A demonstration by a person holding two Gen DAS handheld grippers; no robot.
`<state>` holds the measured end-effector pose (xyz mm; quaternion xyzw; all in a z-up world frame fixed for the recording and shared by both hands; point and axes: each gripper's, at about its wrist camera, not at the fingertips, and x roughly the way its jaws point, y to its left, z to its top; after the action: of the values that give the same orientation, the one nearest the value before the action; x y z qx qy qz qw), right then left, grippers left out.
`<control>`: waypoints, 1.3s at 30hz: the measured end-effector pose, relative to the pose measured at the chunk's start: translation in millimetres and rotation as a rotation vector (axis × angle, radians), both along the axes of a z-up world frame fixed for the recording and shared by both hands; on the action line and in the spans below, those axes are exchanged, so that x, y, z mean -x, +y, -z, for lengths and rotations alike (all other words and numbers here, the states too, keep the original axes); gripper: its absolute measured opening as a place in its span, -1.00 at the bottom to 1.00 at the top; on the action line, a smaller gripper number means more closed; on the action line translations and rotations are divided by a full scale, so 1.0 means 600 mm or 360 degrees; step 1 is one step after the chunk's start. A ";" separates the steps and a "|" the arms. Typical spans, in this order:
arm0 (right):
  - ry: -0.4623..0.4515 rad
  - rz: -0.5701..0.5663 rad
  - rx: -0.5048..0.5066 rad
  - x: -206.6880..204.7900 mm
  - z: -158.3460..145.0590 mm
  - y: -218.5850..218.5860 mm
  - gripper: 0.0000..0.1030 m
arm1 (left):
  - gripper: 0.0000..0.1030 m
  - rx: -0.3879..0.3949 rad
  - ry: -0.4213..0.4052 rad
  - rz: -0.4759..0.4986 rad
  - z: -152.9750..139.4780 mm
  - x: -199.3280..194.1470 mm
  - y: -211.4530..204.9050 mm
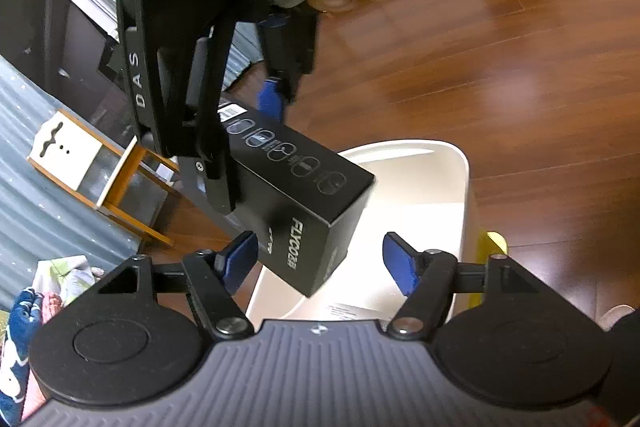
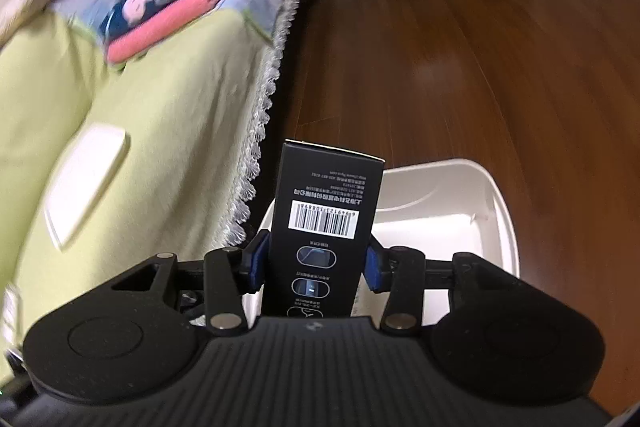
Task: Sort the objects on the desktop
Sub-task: 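Open the left gripper to leave the box in the right gripper, then carry the FLYCO box with the right gripper over the white bin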
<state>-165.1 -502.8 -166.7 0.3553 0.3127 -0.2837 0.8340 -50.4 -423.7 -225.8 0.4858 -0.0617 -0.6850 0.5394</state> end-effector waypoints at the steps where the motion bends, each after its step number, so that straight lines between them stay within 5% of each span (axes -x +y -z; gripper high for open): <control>1: 0.0029 -0.0040 0.0042 -0.007 -0.002 0.002 -0.19 | 0.38 -0.0009 0.0001 -0.0004 0.001 -0.002 0.001; 10: 0.0297 -0.0450 0.0387 -0.053 -0.005 0.040 -0.19 | 0.38 -0.0075 0.0001 -0.0076 0.000 -0.028 0.021; 21: 0.0666 -0.1024 0.0994 -0.103 0.020 0.135 -0.19 | 0.38 -0.0054 -0.0020 -0.0200 -0.001 -0.068 0.013; 31: 0.0951 -0.1603 0.1541 -0.104 0.071 0.232 -0.20 | 0.37 -0.0027 -0.0188 -0.0067 0.018 -0.051 0.011; 39: 0.1009 -0.1797 0.1703 -0.093 0.094 0.264 -0.20 | 0.25 -0.0029 -0.0261 0.0047 0.033 -0.032 0.014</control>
<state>-109.0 -344.2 -223.3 -0.3947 0.4863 -0.0201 0.7793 -31.1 -415.3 -245.7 0.5444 -0.1066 -0.6512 0.5179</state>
